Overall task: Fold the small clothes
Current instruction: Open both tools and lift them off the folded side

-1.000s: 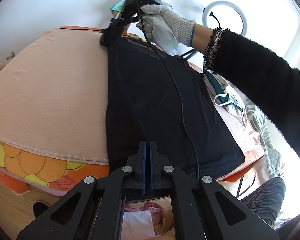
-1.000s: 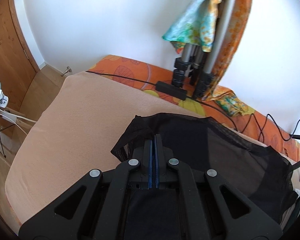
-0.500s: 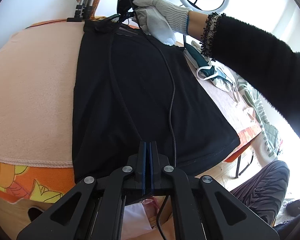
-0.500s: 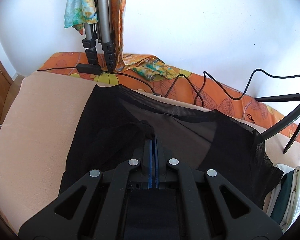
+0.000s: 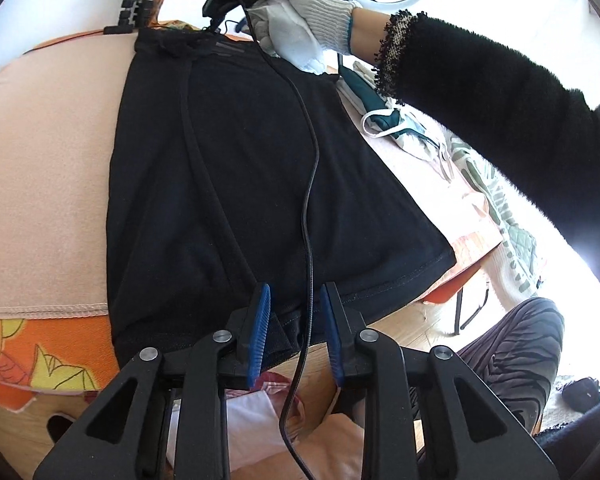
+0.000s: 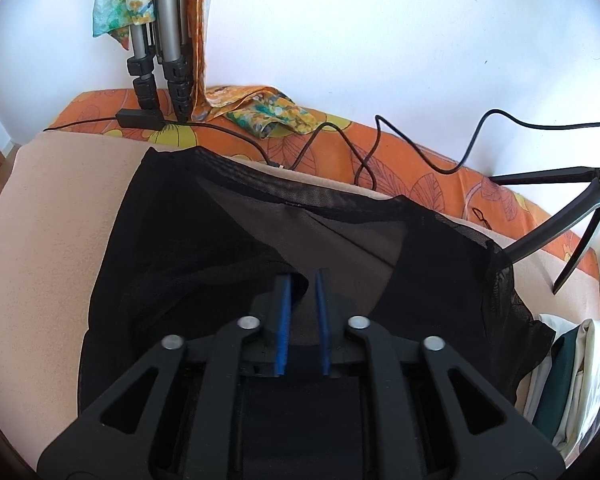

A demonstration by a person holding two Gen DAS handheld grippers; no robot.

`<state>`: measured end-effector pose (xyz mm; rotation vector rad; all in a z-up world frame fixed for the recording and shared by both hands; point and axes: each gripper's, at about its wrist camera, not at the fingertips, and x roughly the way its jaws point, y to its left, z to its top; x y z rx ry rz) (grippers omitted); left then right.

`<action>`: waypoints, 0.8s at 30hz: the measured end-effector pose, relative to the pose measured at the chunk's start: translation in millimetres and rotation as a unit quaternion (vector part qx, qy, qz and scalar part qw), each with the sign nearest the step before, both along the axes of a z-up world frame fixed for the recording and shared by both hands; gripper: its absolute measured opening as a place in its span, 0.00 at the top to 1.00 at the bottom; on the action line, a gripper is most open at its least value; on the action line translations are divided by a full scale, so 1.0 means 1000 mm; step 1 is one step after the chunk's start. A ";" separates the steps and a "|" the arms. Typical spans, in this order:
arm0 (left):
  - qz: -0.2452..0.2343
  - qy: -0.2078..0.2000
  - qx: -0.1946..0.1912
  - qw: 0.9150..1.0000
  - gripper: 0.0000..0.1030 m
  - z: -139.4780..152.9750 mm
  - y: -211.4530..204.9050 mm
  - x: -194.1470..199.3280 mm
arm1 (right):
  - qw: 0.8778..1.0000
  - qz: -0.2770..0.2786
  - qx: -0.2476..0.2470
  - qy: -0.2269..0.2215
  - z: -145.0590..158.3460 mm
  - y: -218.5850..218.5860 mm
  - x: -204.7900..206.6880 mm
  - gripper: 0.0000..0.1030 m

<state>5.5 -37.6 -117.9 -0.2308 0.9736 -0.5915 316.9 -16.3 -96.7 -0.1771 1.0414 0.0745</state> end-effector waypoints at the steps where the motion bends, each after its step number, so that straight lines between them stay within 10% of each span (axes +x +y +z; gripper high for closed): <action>1: 0.004 -0.004 -0.004 1.000 0.76 0.003 0.003 -0.002 | 1.000 0.000 0.006 -0.013 0.008 -0.004 -0.004 0.43; 24: 0.038 -0.069 0.027 0.997 0.74 0.052 -0.024 -0.033 | 0.986 0.034 0.130 -0.099 0.168 -0.176 -0.168 0.39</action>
